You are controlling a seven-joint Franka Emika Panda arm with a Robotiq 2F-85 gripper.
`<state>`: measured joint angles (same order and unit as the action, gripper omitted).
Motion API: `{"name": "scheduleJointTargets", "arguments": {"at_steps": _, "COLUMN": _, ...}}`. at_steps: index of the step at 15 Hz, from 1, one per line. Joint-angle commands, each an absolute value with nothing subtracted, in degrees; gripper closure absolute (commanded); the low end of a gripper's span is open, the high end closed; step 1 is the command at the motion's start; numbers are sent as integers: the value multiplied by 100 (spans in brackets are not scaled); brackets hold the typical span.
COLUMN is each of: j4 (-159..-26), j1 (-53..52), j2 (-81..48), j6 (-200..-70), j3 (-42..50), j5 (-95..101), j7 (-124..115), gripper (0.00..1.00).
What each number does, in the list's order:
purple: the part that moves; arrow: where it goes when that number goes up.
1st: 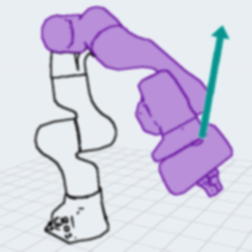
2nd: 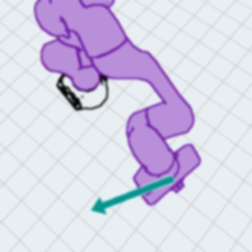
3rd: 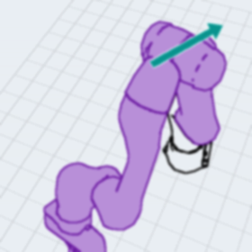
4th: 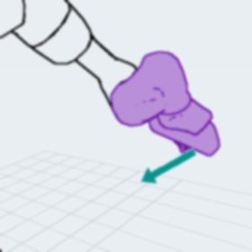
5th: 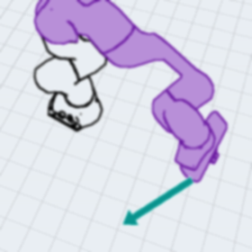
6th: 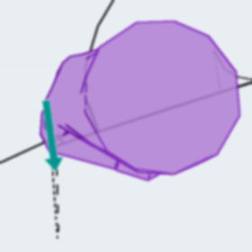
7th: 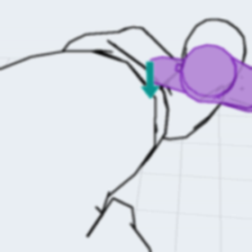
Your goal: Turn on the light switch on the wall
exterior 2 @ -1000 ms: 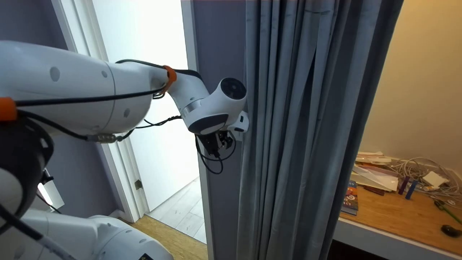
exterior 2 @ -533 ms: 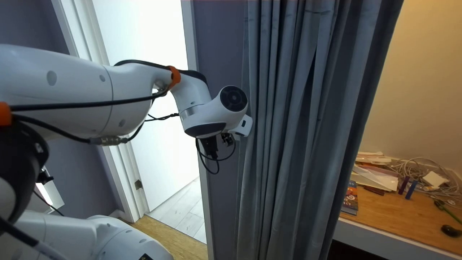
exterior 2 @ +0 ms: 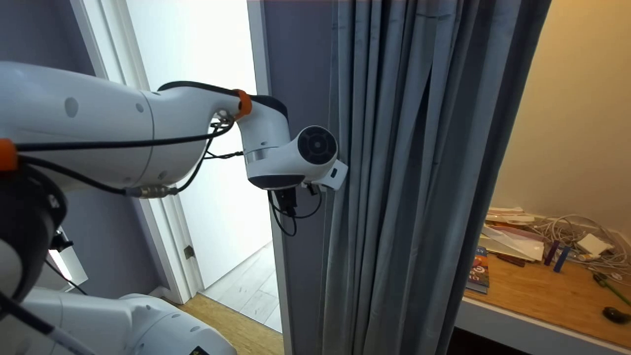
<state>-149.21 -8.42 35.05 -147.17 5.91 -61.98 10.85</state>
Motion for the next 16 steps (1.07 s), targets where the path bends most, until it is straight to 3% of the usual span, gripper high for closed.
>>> {"name": "scheduleJointTargets", "arguments": {"at_steps": 1, "j4": -14987, "j1": -783, "j2": 3568, "j6": -15020, "j3": 426, "j5": -6821, "j7": 1362, "gripper": 97}}
{"name": "scheduleJointTargets", "arguments": {"at_steps": 16, "j4": -14708, "j1": -1242, "j2": 3276, "j6": -15844, "j3": 552, "j5": -7810, "j7": 1844, "gripper": 100}}
